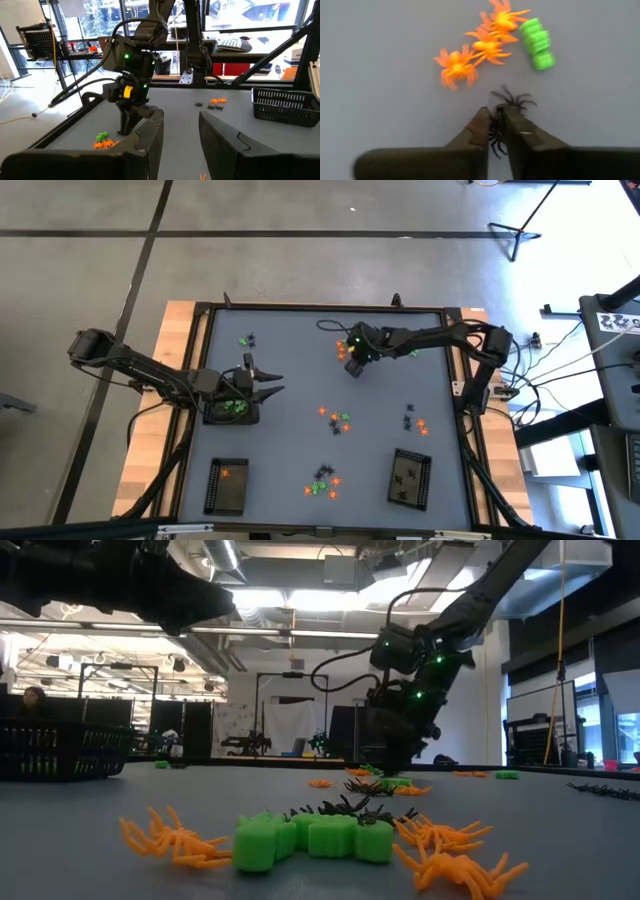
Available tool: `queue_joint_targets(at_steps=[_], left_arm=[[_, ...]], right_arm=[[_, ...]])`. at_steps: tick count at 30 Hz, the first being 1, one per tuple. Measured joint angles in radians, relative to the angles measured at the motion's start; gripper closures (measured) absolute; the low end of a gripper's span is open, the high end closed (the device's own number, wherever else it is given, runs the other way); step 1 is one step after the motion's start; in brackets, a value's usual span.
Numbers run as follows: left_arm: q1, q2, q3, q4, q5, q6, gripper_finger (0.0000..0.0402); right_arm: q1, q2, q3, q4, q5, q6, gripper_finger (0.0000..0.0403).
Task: Sort Halloween decoration
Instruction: Put the black spider toy into the bottom right black bin
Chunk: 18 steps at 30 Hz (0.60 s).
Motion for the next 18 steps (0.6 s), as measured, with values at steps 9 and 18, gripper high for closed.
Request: queue_joint_targets(at_steps=[9,18], left_arm=[[0.0,0.0,0.0,-0.008,0.0,-0.002,0.0285],[0.0,0.0,0.0,-0.012,0.0,-0.003,0.0285]], right_arm=[[0.038,-0.098,-0.001,-0.06,-0.048,-0.001,0.0398],[0.137,-0.192,0.001,-0.126,-0.046,0.008,0.0398]])
